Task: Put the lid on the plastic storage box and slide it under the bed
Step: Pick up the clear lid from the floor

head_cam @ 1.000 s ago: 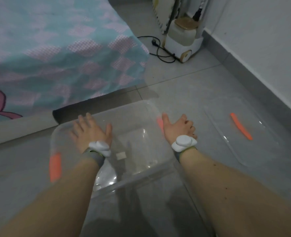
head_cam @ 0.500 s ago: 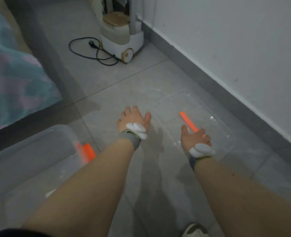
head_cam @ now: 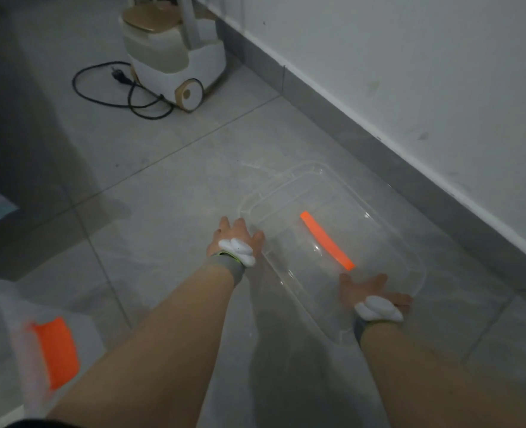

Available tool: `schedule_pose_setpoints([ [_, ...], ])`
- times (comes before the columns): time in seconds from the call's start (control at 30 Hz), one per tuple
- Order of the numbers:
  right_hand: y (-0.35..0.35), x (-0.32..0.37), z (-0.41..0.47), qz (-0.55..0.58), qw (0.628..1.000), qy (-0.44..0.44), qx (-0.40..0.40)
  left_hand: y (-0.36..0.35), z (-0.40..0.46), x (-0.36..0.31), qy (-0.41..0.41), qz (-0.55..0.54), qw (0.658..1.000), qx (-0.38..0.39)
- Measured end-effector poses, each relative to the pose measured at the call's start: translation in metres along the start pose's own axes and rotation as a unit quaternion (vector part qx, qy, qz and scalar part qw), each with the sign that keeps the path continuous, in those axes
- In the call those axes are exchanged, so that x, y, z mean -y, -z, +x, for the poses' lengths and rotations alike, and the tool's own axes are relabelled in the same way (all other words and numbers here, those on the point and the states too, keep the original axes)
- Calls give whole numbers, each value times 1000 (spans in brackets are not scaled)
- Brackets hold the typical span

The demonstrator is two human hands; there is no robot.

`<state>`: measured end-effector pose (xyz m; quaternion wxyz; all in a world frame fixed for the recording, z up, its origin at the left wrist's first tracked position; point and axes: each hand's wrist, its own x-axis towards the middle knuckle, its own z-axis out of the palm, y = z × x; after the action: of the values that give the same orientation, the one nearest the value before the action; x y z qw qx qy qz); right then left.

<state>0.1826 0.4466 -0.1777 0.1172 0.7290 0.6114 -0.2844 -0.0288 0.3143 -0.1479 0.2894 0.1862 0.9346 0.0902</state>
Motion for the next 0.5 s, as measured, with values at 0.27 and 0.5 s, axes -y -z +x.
schedule_pose_setpoints([
  [0.27,-20,9,1,-90,989,113,-43,3,32,30,36,16,999,-17],
  [0.5,-23,21,9,-187,946,263,-30,1,30,60,78,10,995,-56],
])
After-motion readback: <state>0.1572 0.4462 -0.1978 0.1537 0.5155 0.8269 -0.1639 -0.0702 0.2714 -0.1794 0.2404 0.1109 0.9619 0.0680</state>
